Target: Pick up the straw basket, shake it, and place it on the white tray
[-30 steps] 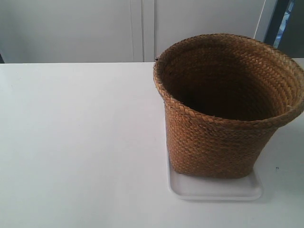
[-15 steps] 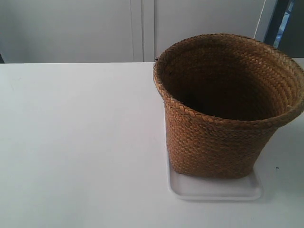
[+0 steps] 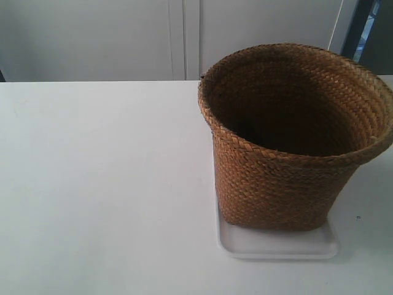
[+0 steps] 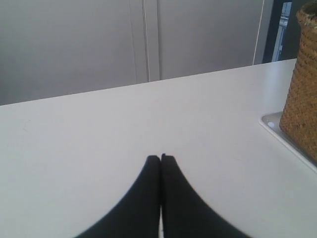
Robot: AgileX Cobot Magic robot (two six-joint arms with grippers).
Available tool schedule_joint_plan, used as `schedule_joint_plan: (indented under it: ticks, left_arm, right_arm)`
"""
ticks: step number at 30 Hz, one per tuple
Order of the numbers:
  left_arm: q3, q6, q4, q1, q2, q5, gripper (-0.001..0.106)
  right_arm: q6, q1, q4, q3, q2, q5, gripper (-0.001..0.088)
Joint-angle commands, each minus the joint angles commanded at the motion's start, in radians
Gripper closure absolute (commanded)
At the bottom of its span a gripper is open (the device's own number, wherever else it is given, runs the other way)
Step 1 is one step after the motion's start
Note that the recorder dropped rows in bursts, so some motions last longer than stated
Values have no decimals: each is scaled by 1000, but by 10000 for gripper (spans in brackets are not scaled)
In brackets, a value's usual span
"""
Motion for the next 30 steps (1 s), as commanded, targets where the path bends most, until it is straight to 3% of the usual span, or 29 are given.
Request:
schedule_joint_plan:
  ticks: [4, 9, 12, 17, 21, 30]
  left_arm:
    - [0, 2, 0, 0, 0, 42, 1053]
    - [3, 30, 83, 0, 0, 202, 1053]
    - [37, 30, 150, -2, 0, 216, 1053]
    - [96, 22, 129, 11, 0, 216, 1053]
    - [129, 22, 94, 75, 0, 218, 1053]
    - [168, 22, 9, 310, 0, 209, 1053]
  right_arm:
    - [0, 0, 0, 0, 0, 0, 868]
    - [0, 0, 0, 0, 0, 0, 868]
    - [0, 0, 0, 0, 0, 0, 868]
    - [0, 0, 0, 0, 0, 0, 868]
    - [0, 0, 0, 0, 0, 0, 868]
    - [0, 0, 0, 0, 0, 0, 868]
